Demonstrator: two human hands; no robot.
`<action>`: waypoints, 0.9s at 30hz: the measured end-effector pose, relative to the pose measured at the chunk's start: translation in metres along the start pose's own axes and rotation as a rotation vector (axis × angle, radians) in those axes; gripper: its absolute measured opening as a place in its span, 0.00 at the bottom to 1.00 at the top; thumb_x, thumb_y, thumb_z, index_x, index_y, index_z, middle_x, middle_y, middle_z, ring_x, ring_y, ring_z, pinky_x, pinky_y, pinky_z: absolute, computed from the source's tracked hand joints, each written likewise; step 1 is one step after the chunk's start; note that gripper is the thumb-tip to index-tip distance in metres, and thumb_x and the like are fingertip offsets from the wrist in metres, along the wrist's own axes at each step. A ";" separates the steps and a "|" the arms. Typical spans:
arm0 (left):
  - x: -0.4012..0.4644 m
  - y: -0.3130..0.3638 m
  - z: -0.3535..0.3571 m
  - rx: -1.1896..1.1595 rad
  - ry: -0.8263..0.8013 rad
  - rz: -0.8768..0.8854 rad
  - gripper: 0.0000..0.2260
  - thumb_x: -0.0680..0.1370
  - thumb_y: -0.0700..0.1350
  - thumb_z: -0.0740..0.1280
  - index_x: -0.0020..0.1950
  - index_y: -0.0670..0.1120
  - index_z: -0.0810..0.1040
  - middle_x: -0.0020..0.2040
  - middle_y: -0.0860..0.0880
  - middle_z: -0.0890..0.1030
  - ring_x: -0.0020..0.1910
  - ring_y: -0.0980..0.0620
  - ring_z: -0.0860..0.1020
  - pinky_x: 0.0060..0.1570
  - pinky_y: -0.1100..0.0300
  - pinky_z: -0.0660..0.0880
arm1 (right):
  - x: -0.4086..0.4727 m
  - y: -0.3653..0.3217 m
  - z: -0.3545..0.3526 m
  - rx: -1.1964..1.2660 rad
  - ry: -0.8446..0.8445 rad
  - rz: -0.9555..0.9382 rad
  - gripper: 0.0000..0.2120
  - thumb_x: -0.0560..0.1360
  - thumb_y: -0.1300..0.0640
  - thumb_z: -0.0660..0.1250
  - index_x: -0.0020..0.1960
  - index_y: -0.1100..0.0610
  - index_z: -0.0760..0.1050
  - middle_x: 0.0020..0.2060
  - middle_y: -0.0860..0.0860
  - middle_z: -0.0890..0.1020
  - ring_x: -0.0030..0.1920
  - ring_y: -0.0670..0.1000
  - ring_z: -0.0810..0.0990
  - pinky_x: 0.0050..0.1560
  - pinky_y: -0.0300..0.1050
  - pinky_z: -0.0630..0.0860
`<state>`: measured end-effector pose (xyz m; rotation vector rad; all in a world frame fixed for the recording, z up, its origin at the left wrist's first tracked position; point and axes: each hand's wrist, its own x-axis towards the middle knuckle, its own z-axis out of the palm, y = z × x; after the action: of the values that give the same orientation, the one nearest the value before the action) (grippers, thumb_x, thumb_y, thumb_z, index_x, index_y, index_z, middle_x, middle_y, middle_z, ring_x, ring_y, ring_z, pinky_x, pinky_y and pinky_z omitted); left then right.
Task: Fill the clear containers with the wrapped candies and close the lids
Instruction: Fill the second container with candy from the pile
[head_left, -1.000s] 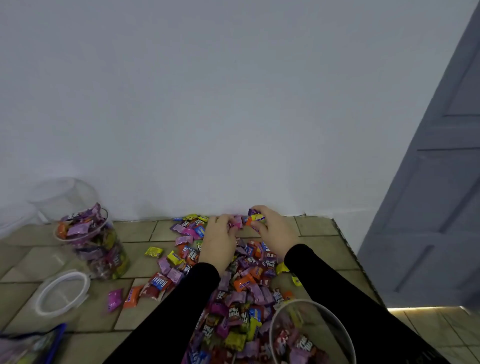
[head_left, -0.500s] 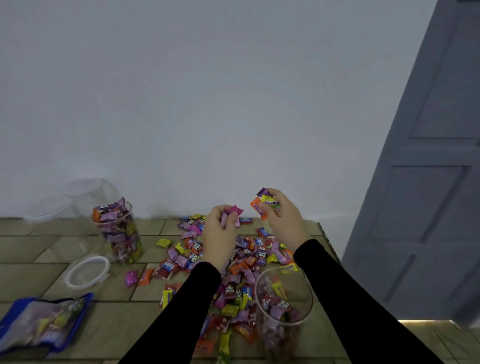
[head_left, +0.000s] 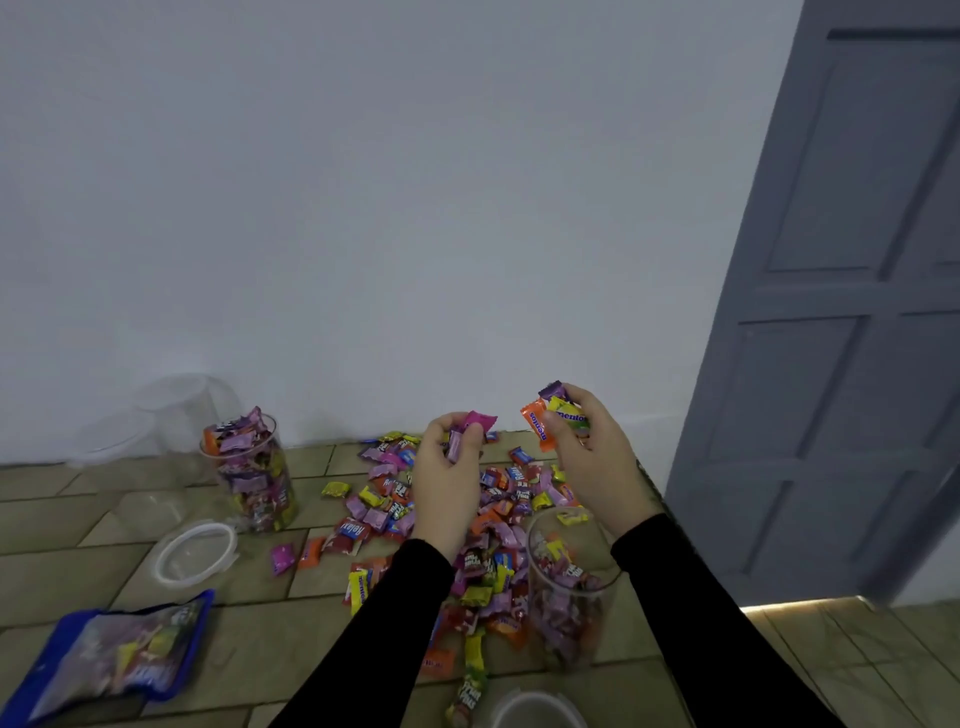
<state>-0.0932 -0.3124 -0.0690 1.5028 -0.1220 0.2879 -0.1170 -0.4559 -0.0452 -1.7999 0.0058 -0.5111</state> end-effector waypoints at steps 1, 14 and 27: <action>-0.002 0.004 0.001 -0.016 -0.010 0.016 0.03 0.80 0.48 0.64 0.54 0.52 0.75 0.45 0.59 0.81 0.42 0.64 0.78 0.45 0.67 0.75 | -0.004 -0.002 -0.001 0.037 0.015 0.008 0.18 0.80 0.52 0.61 0.69 0.53 0.67 0.59 0.52 0.77 0.47 0.42 0.79 0.36 0.26 0.72; -0.043 0.021 0.035 -0.258 -0.148 -0.032 0.04 0.80 0.48 0.64 0.54 0.52 0.75 0.42 0.52 0.80 0.37 0.57 0.76 0.36 0.62 0.76 | -0.027 0.012 0.000 0.196 0.372 0.070 0.17 0.80 0.52 0.62 0.67 0.54 0.69 0.55 0.56 0.80 0.46 0.51 0.77 0.49 0.43 0.76; -0.046 0.013 0.042 -0.272 -0.135 -0.095 0.03 0.80 0.47 0.65 0.49 0.55 0.77 0.49 0.54 0.82 0.46 0.61 0.80 0.50 0.57 0.77 | -0.021 0.020 0.000 0.282 0.294 0.126 0.11 0.80 0.50 0.62 0.61 0.44 0.67 0.49 0.55 0.80 0.39 0.45 0.77 0.41 0.40 0.76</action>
<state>-0.1363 -0.3586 -0.0652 1.2526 -0.1896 0.0887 -0.1310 -0.4566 -0.0708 -1.4283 0.2377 -0.6483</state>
